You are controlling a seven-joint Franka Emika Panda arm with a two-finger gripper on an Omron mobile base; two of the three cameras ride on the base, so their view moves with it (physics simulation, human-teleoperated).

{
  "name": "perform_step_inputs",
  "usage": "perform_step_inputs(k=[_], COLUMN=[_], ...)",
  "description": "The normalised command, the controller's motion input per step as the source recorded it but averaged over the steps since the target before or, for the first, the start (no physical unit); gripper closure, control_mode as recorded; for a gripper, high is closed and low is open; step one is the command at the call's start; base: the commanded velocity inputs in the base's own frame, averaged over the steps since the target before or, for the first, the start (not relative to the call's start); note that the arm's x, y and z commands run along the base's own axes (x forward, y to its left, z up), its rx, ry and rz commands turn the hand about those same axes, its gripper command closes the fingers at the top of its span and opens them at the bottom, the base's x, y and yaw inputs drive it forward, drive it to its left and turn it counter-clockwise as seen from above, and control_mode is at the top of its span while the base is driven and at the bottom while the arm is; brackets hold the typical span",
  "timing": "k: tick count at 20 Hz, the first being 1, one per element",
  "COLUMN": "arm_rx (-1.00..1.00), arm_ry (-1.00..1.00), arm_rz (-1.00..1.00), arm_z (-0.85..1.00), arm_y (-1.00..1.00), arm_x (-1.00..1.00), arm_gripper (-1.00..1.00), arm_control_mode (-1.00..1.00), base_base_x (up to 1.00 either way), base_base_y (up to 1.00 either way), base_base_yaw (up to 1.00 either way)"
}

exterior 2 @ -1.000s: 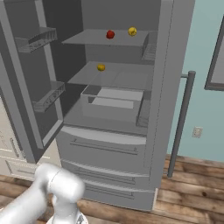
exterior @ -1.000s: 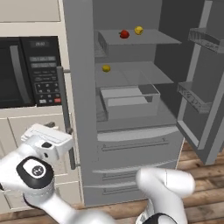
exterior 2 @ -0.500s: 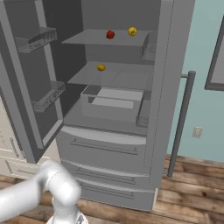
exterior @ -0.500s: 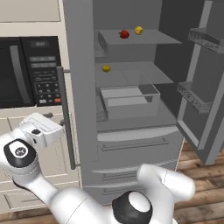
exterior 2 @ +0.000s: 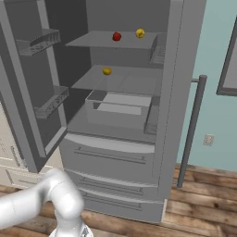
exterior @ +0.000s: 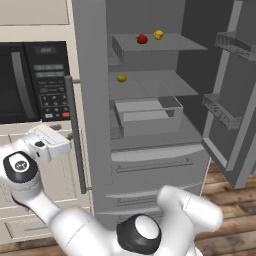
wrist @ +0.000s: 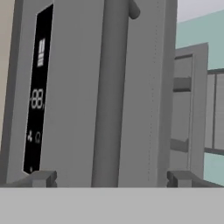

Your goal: Place the bell pepper in the correct fridge rack based on whether it is a fruit or vegetable. Finally, close the fridge door.

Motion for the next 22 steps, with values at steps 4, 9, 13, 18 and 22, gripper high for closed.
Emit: perform_step_inputs(k=[4, 9, 13, 18, 22], arm_rx=[0.0, 0.0, 0.0, 0.0, 0.0], arm_ry=[0.0, 0.0, 0.0, 0.0, 0.0], arm_rz=[0.0, 0.0, 0.0, 0.0, 0.0], arm_z=[0.0, 0.0, 0.0, 0.0, 0.0], arm_y=[-0.23, -0.32, -0.39, -0.49, -0.54], arm_x=[0.24, 0.13, 0.03, 0.01, 0.11], arm_gripper=[-1.0, -1.0, -1.0, -1.0, -1.0], arm_control_mode=[-1.0, -1.0, -1.0, -1.0, -1.0], base_base_x=[0.0, 0.0, 0.0, 0.0, 0.0], base_base_y=[0.0, 0.0, 0.0, 0.0, 0.0], base_base_yaw=[0.0, 0.0, 0.0, 0.0, 0.0])
